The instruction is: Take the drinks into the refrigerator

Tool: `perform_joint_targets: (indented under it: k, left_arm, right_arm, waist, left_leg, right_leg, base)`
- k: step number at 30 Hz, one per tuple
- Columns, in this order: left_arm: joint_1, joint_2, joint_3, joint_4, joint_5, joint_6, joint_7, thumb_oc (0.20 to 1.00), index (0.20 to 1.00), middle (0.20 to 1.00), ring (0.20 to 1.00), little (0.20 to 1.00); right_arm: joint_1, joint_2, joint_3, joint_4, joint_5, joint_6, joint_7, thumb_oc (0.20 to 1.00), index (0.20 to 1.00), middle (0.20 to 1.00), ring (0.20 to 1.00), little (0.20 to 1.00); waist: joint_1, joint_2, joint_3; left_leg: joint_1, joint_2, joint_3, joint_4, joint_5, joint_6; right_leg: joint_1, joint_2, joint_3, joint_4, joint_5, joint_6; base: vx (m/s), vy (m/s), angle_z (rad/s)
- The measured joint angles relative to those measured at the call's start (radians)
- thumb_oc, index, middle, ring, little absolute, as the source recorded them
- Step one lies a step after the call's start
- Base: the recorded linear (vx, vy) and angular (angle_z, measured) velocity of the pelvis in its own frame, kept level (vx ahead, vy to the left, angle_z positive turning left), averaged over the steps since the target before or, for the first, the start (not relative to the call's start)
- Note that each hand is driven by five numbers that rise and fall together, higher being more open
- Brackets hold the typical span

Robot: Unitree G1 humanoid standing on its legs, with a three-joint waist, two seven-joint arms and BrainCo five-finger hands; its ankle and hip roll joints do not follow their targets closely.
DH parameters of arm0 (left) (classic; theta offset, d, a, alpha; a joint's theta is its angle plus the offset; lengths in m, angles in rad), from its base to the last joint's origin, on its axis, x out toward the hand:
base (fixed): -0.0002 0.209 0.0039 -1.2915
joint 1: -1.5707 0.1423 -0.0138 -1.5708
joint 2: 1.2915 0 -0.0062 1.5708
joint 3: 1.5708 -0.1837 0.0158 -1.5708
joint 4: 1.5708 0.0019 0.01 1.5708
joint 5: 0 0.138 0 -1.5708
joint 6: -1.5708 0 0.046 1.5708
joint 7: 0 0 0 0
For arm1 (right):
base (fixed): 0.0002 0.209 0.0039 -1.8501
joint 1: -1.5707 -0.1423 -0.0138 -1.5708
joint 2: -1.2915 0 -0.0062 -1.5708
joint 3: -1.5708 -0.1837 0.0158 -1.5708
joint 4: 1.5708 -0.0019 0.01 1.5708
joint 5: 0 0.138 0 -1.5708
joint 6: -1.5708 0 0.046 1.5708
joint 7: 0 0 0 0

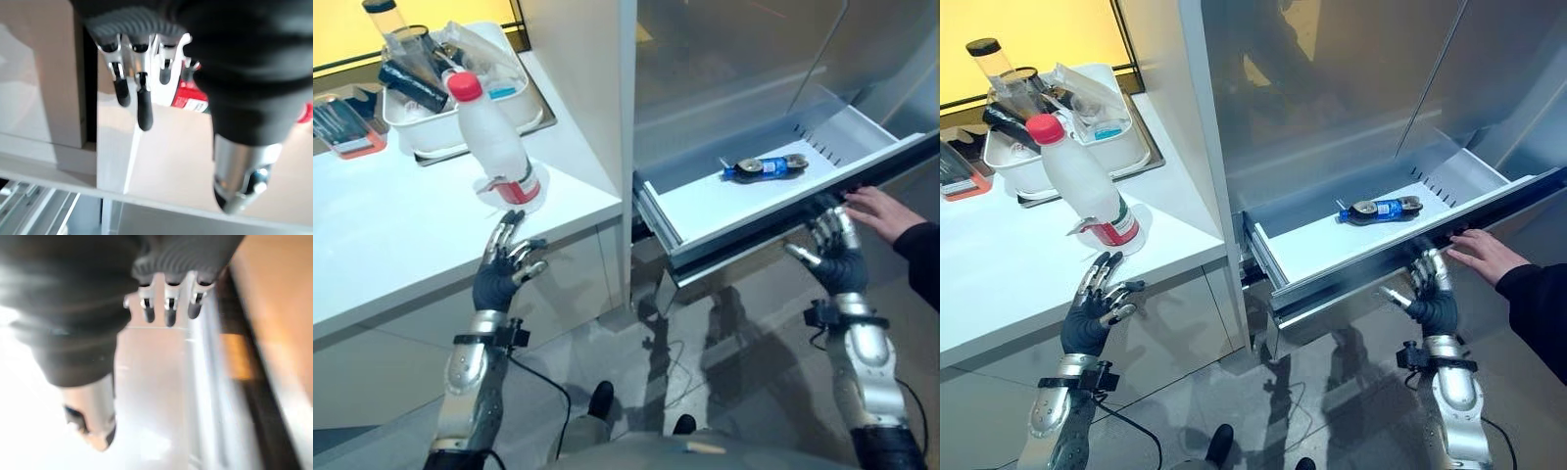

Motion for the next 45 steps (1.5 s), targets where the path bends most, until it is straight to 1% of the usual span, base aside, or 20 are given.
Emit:
perform_joint_targets:
  k: [2, 3, 7, 9, 10, 17, 24, 26, 28, 33, 36, 39, 41, 42, 45]
  left_arm:
    - [0.008, 0.0, 0.031, -0.041, 0.0, -0.001, 0.0, 1.0, 1.0, 1.0, 1.0, 1.0]
    - [0.012, 0.0, 0.053, -0.062, -0.001, -0.005, 0.0, 1.0, 1.0, 1.0, 1.0, 1.0]
    - [0.013, 0.001, 0.102, -0.12, -0.004, -0.012, 0.001, 1.0, 1.0, 1.0, 1.0, 1.0]
    - [0.014, 0.0, 0.109, -0.141, -0.006, -0.015, -0.003, 1.0, 1.0, 1.0, 1.0, 1.0]
    - [0.012, 0.001, 0.114, -0.148, -0.008, -0.017, -0.008, 1.0, 1.0, 1.0, 1.0, 1.0]
    - [0.018, 0.0, 0.138, -0.156, -0.02, -0.021, -0.019, 1.0, 1.0, 1.0, 1.0, 1.0]
    - [0.025, -0.001, 0.215, -0.159, -0.017, -0.04, 0.001, 1.0, 1.0, 1.0, 1.0, 1.0]
    - [0.025, -0.001, 0.223, -0.159, -0.014, -0.041, 0.016, 1.0, 1.0, 1.0, 1.0, 1.0]
    - [0.024, -0.001, 0.245, -0.154, 0.013, -0.041, 0.036, 1.0, 1.0, 1.0, 1.0, 1.0]
    - [0.012, 0.003, 0.258, -0.152, 0.057, -0.043, 0.089, 1.0, 1.0, 1.0, 1.0, 1.0]
    - [-0.02, 0.008, 0.258, -0.143, 0.079, -0.044, 0.103, 1.0, 1.0, 1.0, 1.0, 1.0]
    - [-0.05, 0.036, 0.259, -0.132, 0.08, -0.045, 0.116, 1.0, 1.0, 1.0, 1.0, 1.0]
    - [-0.078, 0.089, 0.264, -0.132, 0.081, -0.046, 0.133, 1.0, 1.0, 1.0, 1.0, 1.0]
    - [-0.085, 0.099, 0.269, -0.133, 0.084, -0.046, 0.135, 1.0, 1.0, 1.0, 1.0, 1.0]
    - [-0.119, 0.147, 0.277, -0.13, 0.143, -0.046, 0.153, 1.0, 1.0, 1.0, 1.0, 1.0]
  right_arm:
    - [-0.018, -0.029, -0.031, -0.031, 0.016, -0.002, 0.006, 1.0, 1.0, 1.0, 1.0, 1.0]
    - [-0.029, -0.042, -0.048, -0.045, 0.027, -0.013, 0.011, 1.0, 1.0, 1.0, 1.0, 1.0]
    - [-0.046, -0.071, -0.058, -0.09, 0.043, -0.019, 0.031, 1.0, 1.0, 1.0, 1.0, 1.0]
    - [-0.048, -0.083, -0.058, -0.105, 0.044, -0.019, 0.038, 1.0, 1.0, 1.0, 1.0, 1.0]
    - [-0.051, -0.095, -0.059, -0.107, 0.045, -0.02, 0.045, 1.0, 1.0, 1.0, 1.0, 1.0]
    - [-0.066, -0.114, -0.059, -0.107, 0.049, -0.019, 0.07, 1.0, 1.0, 1.0, 1.0, 1.0]
    - [-0.07, -0.128, -0.059, -0.107, 0.067, -0.018, 0.087, 1.0, 1.0, 1.0, 1.0, 1.0]
    - [-0.069, -0.129, -0.059, -0.107, 0.067, -0.017, 0.098, 1.0, 1.0, 1.0, 1.0, 1.0]
    - [-0.073, -0.129, -0.059, -0.107, 0.068, -0.015, 0.112, 1.0, 1.0, 1.0, 1.0, 1.0]
    - [-0.09, -0.13, -0.046, -0.107, 0.085, 0.007, 0.135, 1.0, 1.0, 1.0, 1.0, 1.0]
    - [-0.11, -0.135, -0.032, -0.107, 0.086, 0.021, 0.151, 1.0, 1.0, 1.0, 1.0, 1.0]
    - [-0.128, -0.137, -0.008, -0.108, 0.086, 0.029, 0.165, 1.0, 1.0, 1.0, 1.0, 1.0]
    - [-0.134, -0.138, 0.002, -0.109, 0.086, 0.044, 0.169, 1.0, 1.0, 1.0, 1.0, 1.0]
    - [-0.134, -0.138, 0.003, -0.109, 0.086, 0.046, 0.169, 1.0, 1.0, 1.0, 1.0, 1.0]
    - [-0.136, -0.141, 0.02, -0.109, 0.087, 0.06, 0.187, 1.0, 1.0, 1.0, 1.0, 1.0]
  waist:
    - [0.002, -0.005, 0.003]
    - [0.002, -0.006, 0.002]
    - [0.011, -0.007, 0.003]
    - [0.015, -0.007, 0.003]
    - [0.022, -0.008, 0.003]
    - [0.026, -0.014, 0.006]
    - [0.026, -0.019, 0.008]
    - [0.026, -0.019, 0.008]
    - [0.028, -0.02, 0.008]
    - [0.027, -0.02, 0.008]
    - [0.027, -0.02, 0.007]
    - [0.027, -0.022, 0.006]
    - [0.028, -0.022, 0.005]
    - [0.025, -0.021, 0.005]
    - [0.023, -0.02, 0.0]
  left_leg:
    - [0.0, 0.002, 0.001, 0.0, 0.0, 0.0]
    - [0.0, 0.0, 0.002, 0.0, 0.0, 0.0]
    - [-0.001, -0.002, 0.003, 0.0, 0.0, 0.0]
    - [-0.001, -0.001, 0.004, 0.0, 0.0, 0.0]
    - [0.0, 0.001, 0.017, 0.0, 0.0, 0.001]
    - [-0.002, -0.001, 0.025, 0.0, -0.001, 0.001]
    - [-0.002, -0.001, 0.029, 0.0, -0.001, 0.001]
    - [-0.002, 0.001, 0.047, 0.0, -0.001, 0.002]
    - [-0.003, 0.001, 0.051, 0.0, -0.002, 0.003]
    - [0.002, 0.006, 0.064, 0.0, -0.001, 0.003]
    - [0.004, 0.009, 0.082, 0.0, -0.002, 0.004]
    - [0.009, 0.013, 0.097, 0.0, -0.002, 0.005]
    - [0.014, 0.014, 0.105, 0.0, -0.002, 0.005]
    - [0.016, 0.015, 0.107, 0.0, -0.003, 0.006]
    - [0.021, 0.016, 0.114, 0.0, -0.003, 0.006]
  right_leg:
    - [-0.001, 0.0, 0.002, 0.0, 0.0, 0.0]
    - [0.0, 0.0, 0.002, 0.0, 0.0, 0.0]
    - [-0.001, 0.0, 0.003, 0.0, 0.0, 0.0]
    - [-0.002, -0.001, 0.004, 0.0, 0.0, 0.0]
    - [-0.003, -0.002, 0.008, 0.0, 0.0, 0.0]
    - [-0.005, -0.002, 0.011, 0.0, 0.0, 0.0]
    - [-0.008, -0.002, 0.016, 0.0, 0.0, 0.0]
    - [-0.01, -0.002, 0.024, 0.0, 0.0, 0.0]
    - [-0.011, 0.0, 0.056, 0.0, -0.001, 0.0]
    - [-0.012, -0.001, 0.072, 0.0, 0.0, -0.001]
    - [-0.014, 0.001, 0.112, 0.0, 0.0, -0.001]
    - [-0.015, 0.002, 0.127, 0.0, 0.002, -0.004]
    - [-0.013, 0.004, 0.134, 0.0, 0.003, -0.006]
    - [-0.011, 0.003, 0.136, 0.0, 0.003, -0.006]
    - [-0.01, 0.003, 0.143, 0.0, 0.005, -0.007]
  base:
    - [0.0, 0.0, 0.0]
    - [0.0, 0.0, 0.0]
    - [0.0, 0.0, 0.0]
    - [0.0, 0.008, -0.02]
    - [0.01, 0.018, -0.06]
    - [0.0, 0.002, -0.01]
    - [0.01, -0.002, -0.01]
    - [0.03, -0.015, -0.07]
    - [0.03, -0.015, -0.04]
    - [0.03, -0.012, -0.06]
    - [0.03, -0.001, -0.12]
    - [0.03, 0.0, -0.13]
    - [0.04, 0.01, -0.1]
    - [0.04, 0.011, -0.07]
    - [0.03, 0.012, -0.06]
